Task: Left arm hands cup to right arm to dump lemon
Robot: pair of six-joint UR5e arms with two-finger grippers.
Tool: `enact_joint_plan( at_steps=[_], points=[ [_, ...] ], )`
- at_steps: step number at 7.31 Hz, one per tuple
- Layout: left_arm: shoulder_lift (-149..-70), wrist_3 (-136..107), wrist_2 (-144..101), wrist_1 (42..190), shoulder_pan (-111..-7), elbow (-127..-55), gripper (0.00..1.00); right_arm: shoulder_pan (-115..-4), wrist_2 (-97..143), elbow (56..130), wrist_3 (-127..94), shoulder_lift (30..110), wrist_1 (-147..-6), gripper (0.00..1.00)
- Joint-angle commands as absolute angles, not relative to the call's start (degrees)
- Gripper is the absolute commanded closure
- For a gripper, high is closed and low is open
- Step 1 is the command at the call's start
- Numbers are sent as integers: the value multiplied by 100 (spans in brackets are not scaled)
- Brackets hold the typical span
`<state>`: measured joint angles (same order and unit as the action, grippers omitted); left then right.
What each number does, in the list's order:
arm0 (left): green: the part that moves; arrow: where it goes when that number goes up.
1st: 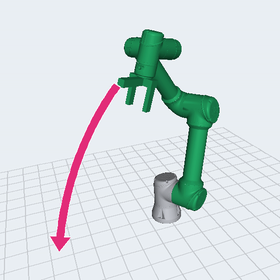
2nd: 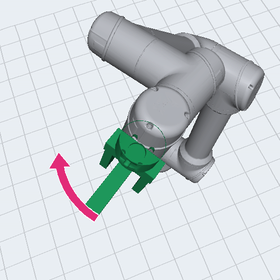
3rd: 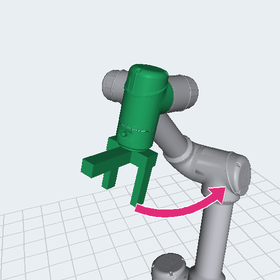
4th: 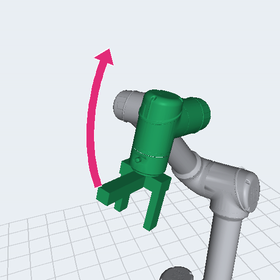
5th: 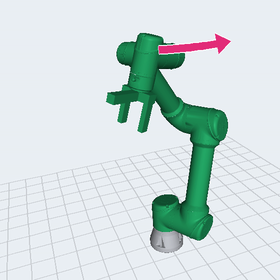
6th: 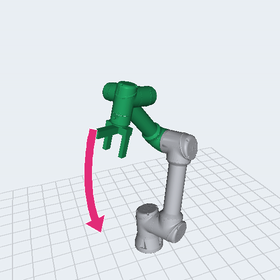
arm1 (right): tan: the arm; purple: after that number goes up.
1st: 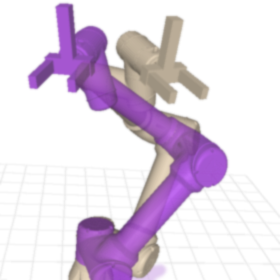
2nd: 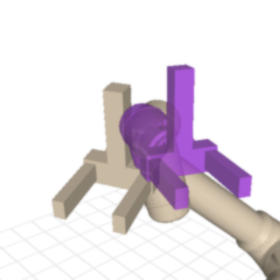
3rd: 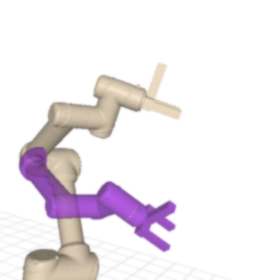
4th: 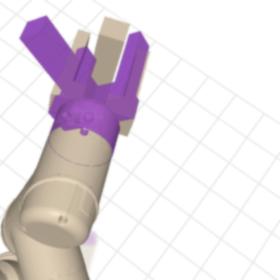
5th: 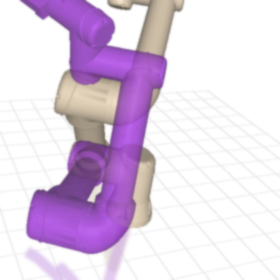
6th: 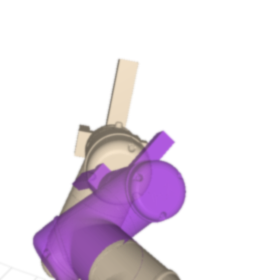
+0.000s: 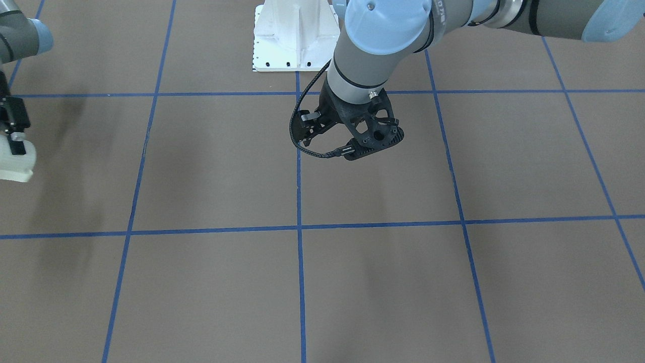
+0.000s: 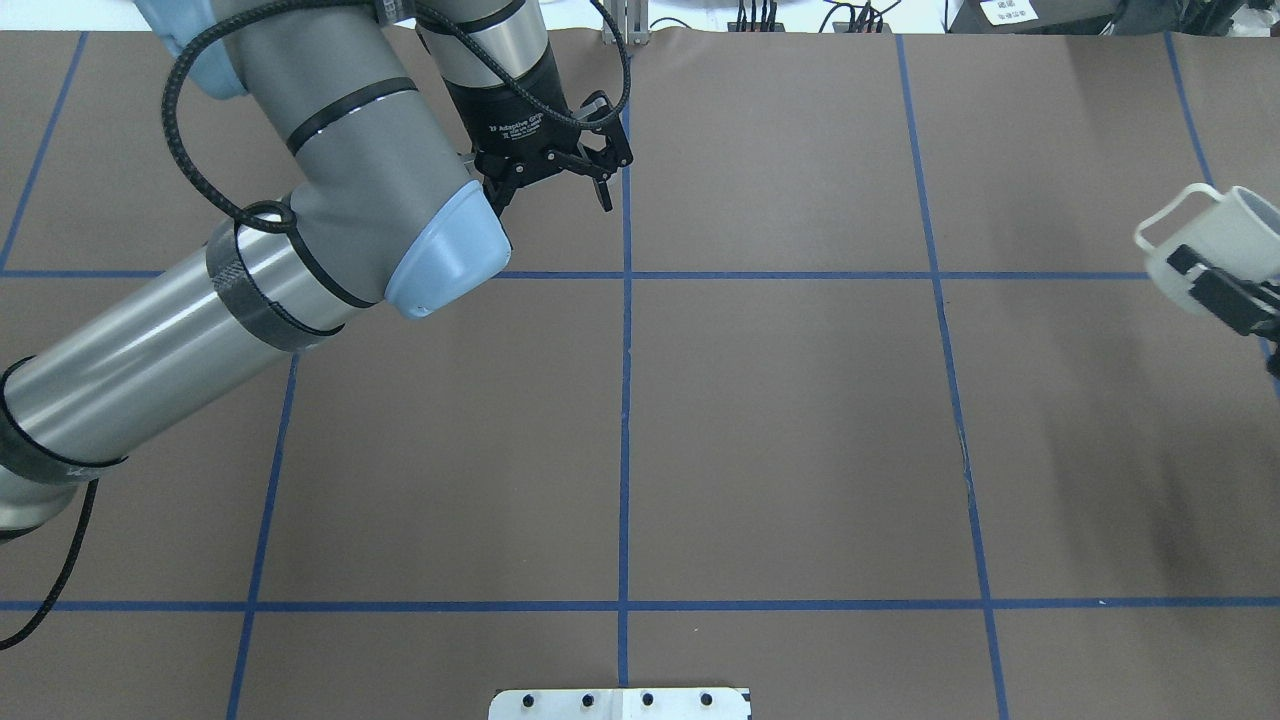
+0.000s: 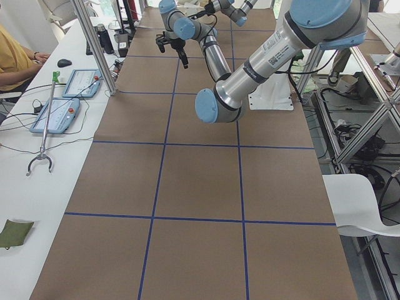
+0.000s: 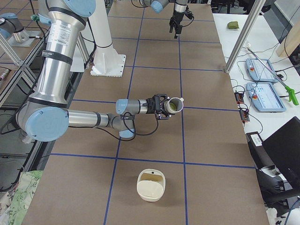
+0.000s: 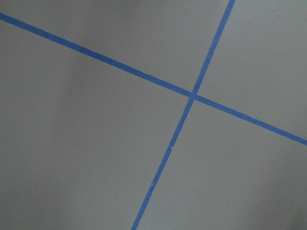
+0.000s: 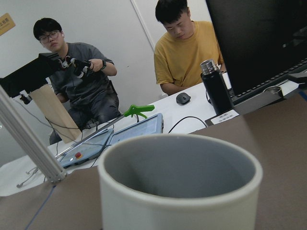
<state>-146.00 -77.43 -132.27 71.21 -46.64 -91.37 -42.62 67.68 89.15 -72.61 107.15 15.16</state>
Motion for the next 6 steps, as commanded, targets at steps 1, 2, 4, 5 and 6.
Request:
enact_joint_plan(
  at_steps=[1, 2, 4, 5, 6],
  points=[
    [-14503, -7743, -13158, 7137, -4641, -9123, 0, -5147, 7616, 7374, -8248, 10820, 3401, 77],
    [-14458, -7734, -13157, 7154, -4632, -9123, 0, -5385, 7864, 7148, -9062, 10837, 3767, 79],
    [-14458, -7734, -13114, 7154, -4632, -9132, 0, -5789, 8006, 7006, -10225, 10881, 3806, 79],
    [-14467, -7743, -13078, 7146, -4632, -9132, 0, -6114, 8329, 6935, -10613, 10872, 3797, 79],
    [-14467, -7743, -13078, 7146, -4623, -9132, 0, -6309, 8558, 6813, -10687, 10863, 3797, 79]
  ],
)
